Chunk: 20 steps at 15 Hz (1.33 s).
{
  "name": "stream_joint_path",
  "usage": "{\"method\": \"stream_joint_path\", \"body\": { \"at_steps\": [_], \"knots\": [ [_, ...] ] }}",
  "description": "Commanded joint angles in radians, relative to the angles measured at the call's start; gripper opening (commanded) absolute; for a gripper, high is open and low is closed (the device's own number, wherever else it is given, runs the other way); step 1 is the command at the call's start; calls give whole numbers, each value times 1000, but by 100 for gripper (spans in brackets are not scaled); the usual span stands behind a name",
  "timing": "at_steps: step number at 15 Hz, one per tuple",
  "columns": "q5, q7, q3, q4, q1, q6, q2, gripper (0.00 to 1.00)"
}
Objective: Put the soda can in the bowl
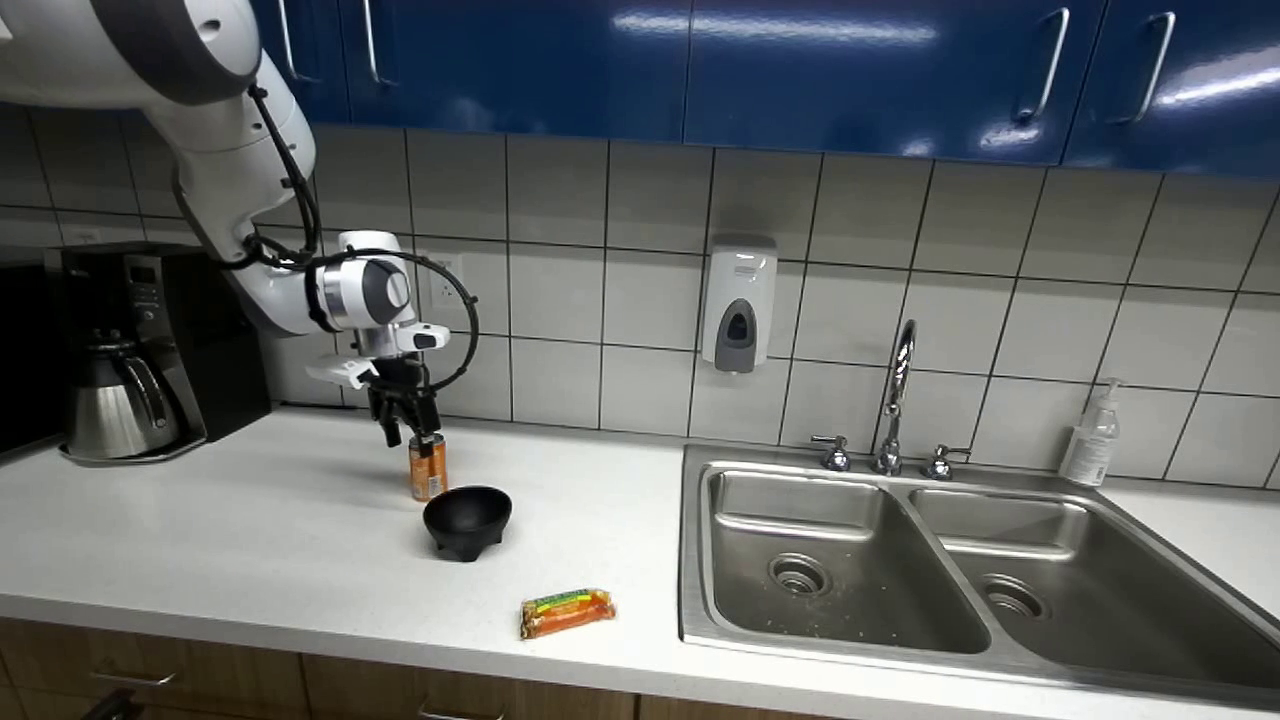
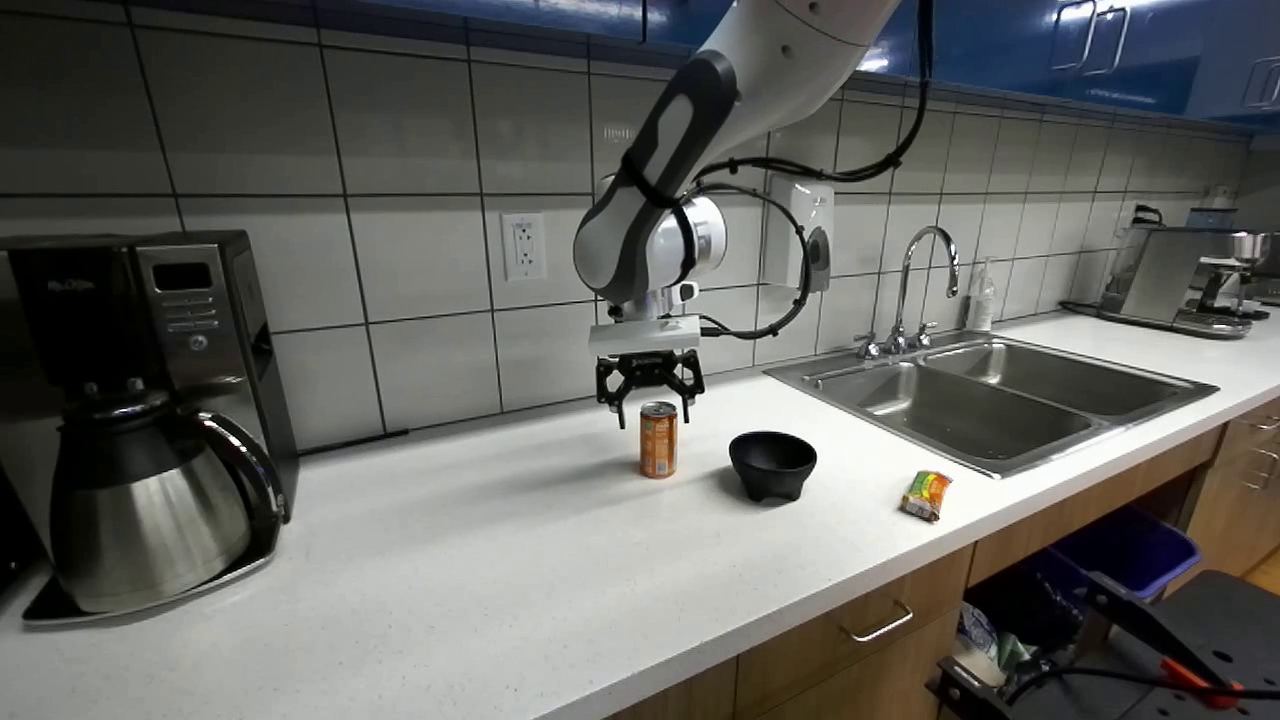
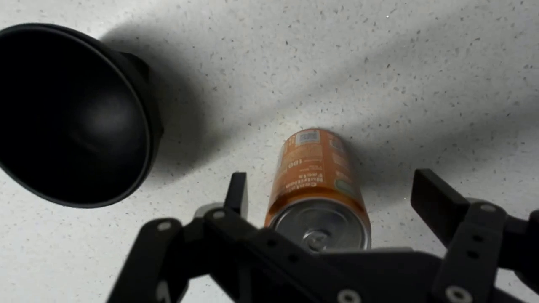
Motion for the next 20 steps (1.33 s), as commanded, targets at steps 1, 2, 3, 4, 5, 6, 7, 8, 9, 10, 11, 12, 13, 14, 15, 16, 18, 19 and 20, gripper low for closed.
{"method": "stream_joint_path", "body": {
  "at_steps": [1, 2, 3, 4, 5, 6, 7, 8, 9, 10, 11, 12, 13, 14, 15, 16, 18, 19, 20],
  "knots": [
    [10, 18, -23, 80, 16, -25, 48, 100],
    [10, 19, -26, 90, 17, -25, 55, 100],
    [11, 18, -27, 100, 17, -28, 62, 100],
    [13, 17, -28, 107, 16, -31, 68, 100],
    [15, 16, -28, 113, 15, -35, 73, 100],
    [15, 17, -30, 119, 15, -35, 79, 100],
    [17, 17, -30, 122, 15, -36, 83, 100],
    [18, 16, -31, 126, 15, -37, 88, 100],
    [20, 15, -30, 132, 13, -40, 94, 100],
    [21, 15, -31, 136, 13, -41, 98, 100],
    [22, 17, -32, 139, 14, -45, 101, 100],
    [27, 13, -29, 140, 11, -62, 97, 100],
    [17, -5, -28, 100, 10, -10, 86, 100],
    [17, -5, -28, 103, 10, -15, 87, 100],
    [17, -5, -28, 105, 10, -19, 88, 100],
    [17, -5, -28, 106, 9, -22, 88, 100],
    [17, -5, -27, 109, 9, -24, 89, 100],
    [17, -5, -27, 110, 9, -25, 90, 100],
    [17, -5, -27, 110, 9, -25, 90, 100]
  ]
}}
